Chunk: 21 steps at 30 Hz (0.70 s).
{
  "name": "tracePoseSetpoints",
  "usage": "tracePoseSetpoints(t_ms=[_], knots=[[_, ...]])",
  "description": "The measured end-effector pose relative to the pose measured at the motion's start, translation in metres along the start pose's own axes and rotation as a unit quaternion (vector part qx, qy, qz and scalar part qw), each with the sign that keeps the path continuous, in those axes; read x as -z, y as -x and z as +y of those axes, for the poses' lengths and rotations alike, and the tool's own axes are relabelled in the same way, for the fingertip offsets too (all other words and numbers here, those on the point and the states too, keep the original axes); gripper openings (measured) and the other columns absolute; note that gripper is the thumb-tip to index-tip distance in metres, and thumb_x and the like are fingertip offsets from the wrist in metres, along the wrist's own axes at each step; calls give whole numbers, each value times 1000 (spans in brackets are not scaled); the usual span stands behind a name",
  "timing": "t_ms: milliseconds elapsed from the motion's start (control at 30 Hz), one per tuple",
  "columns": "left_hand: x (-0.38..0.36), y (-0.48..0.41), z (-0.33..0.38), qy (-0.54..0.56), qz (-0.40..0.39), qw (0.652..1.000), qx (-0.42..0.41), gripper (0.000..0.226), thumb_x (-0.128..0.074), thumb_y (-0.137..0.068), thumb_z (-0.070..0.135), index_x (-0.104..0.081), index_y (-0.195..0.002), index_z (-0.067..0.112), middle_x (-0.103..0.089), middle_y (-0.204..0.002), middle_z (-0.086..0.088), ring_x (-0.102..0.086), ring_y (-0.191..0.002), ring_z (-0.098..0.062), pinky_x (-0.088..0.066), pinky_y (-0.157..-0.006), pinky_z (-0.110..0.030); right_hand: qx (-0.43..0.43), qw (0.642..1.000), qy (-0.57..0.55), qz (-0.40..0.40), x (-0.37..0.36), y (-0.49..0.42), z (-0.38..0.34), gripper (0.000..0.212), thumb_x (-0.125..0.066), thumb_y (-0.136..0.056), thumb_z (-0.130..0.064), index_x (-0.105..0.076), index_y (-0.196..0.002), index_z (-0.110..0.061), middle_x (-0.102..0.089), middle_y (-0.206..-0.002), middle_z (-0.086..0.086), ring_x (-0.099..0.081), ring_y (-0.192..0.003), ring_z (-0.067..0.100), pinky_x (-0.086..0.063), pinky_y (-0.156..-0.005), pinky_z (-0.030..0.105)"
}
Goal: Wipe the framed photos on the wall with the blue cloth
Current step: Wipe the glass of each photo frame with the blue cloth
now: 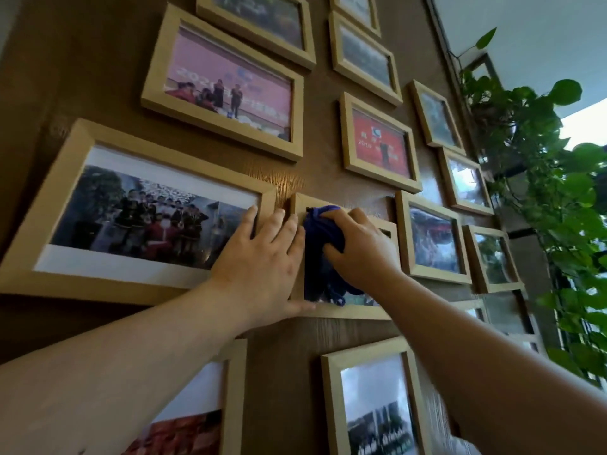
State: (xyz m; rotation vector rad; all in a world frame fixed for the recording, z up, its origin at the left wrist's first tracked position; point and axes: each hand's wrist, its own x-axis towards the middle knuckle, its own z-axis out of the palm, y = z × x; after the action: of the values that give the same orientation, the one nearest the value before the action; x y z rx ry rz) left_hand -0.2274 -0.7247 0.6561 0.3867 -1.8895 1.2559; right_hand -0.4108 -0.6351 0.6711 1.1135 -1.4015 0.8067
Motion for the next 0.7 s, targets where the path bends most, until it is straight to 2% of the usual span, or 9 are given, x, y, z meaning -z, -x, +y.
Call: tracePoseSetpoints(t_ms=[100, 233, 300, 433, 600, 700], knots=[[-9, 3, 5, -10, -15, 1000, -9, 108, -18, -73, 84, -9, -147, 5, -13, -158, -17, -4, -145, -34, -2, -114, -60, 16, 1000, -6, 0, -11, 0, 1, 47, -53, -80, -42, -38, -123, -33, -45, -108, -1, -45, -76, 12, -40, -55, 26], [-14, 2, 8, -6, -19, 1000, -2, 110, -22, -72, 85, -5, -147, 6, -7, -159, -17, 0, -145, -33, 0, -113, -61, 54, 998, 23, 18, -15, 1, 11, 47, -46, -77, -49, -41, -121, -34, -43, -105, -5, -41, -70, 8, -27, -49, 16], [-14, 1, 8, 2, -16, 1000, 1, 111, -24, -71, 85, -6, -148, 7, -8, -159, -16, -1, -145, -33, -1, -114, -61, 56, 997, 51, 10, -14, 4, 26, 47, -46, -78, -49, -42, -123, -35, -44, -105, -4, -42, -69, 9, -27, -49, 17], [-15, 0, 7, 10, -19, 1000, -3, 113, -24, -69, 86, -6, -148, 7, -8, -160, -13, -2, -145, -31, -5, -114, -61, -17, 995, 95, -9, -7, 18, 67, 45, -54, -80, -42, -43, -123, -33, -47, -105, 1, -46, -70, 17, -39, -50, 28], [-15, 2, 7, 10, -17, 1000, 4, 113, -21, -68, 87, -5, -148, 8, -8, -160, -12, -5, -145, -30, -9, -114, -60, -117, 982, 144, -39, -3, 27, 88, 40, -52, -85, -38, -43, -122, -28, -51, -109, 9, -54, -78, 27, -47, -59, 40], [-16, 1, 8, 9, -17, 1000, 5, 113, -21, -68, 87, -4, -147, 8, -8, -160, -12, -5, -145, -30, -9, -114, -60, -106, 988, 111, -31, -8, 25, 77, 40, -53, -84, -38, -43, -121, -28, -50, -109, 7, -48, -70, 19, -38, -52, 29]])
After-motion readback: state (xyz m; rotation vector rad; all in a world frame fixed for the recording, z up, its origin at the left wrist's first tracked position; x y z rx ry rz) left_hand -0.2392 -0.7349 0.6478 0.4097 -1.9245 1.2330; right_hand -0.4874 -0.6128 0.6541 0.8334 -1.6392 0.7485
